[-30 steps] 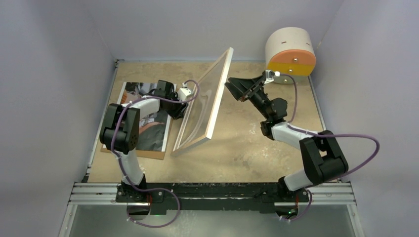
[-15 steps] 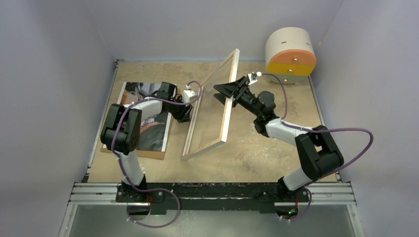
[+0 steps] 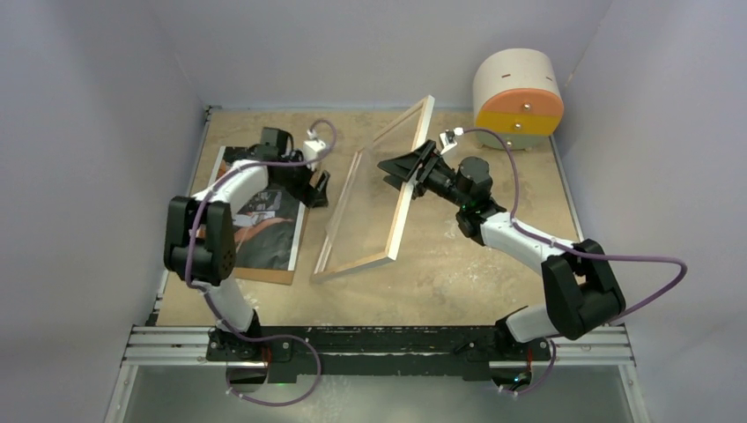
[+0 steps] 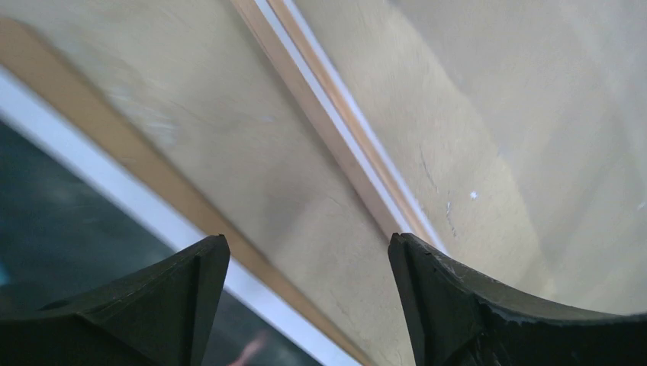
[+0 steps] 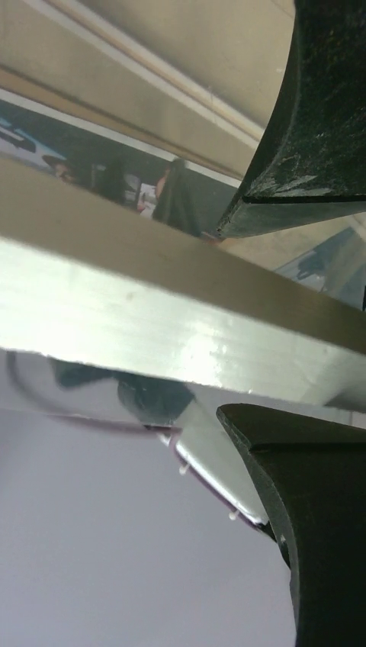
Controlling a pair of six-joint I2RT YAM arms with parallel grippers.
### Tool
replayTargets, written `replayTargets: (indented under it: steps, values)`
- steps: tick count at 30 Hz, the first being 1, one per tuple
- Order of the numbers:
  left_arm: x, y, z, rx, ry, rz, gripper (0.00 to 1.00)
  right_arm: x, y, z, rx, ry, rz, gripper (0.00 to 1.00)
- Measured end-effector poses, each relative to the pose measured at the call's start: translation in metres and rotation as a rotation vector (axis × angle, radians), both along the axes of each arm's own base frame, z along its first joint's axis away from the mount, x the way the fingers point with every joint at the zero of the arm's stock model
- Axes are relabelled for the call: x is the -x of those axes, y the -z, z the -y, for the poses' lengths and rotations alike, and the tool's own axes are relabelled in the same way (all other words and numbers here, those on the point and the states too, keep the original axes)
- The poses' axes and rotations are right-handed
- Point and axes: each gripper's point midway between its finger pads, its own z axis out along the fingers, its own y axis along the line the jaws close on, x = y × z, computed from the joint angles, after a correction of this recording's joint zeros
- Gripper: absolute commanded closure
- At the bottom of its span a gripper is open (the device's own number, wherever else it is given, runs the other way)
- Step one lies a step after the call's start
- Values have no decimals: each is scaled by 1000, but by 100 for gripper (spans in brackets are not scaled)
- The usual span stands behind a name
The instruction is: Put the photo into the frame
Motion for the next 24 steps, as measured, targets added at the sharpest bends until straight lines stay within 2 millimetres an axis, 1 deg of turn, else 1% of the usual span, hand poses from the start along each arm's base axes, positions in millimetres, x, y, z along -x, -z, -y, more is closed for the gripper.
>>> replayTargets:
  steps: [2,4,6,7,8,10,12,14,16,19,21,23,24]
  values:
    - [-15,-37,-8,40,-38,57,12,2,4,-1,9,-12,-11,23]
    - [-29,-87,-10,95,-58,145,11,3,7,-1,16,-17,-21,25]
    - [-37,-144,-1,176,-45,243,9,3,11,-1,28,-20,-33,27]
    - [-37,-166,4,213,-33,275,9,3,14,-1,36,-21,-39,28]
    - [-33,-193,12,268,-9,308,8,4,16,-1,43,-22,-45,28]
    - [-24,-227,24,349,30,330,8,4,23,-1,61,-22,-61,30]
    - [-13,-250,36,429,67,311,7,5,28,0,79,-23,-72,31]
    - [-3,-260,47,475,91,266,6,5,33,0,97,-24,-82,32]
    - [7,-261,63,490,122,218,6,6,37,1,109,-25,-89,33]
    - [29,-256,95,486,177,143,5,7,41,1,122,-26,-97,34]
    - [45,-251,114,486,198,83,5,7,42,1,125,-27,-95,35]
    - [51,-247,120,475,188,38,4,7,42,1,129,-27,-93,35]
    - [49,-246,120,468,167,26,4,7,42,1,130,-27,-92,35]
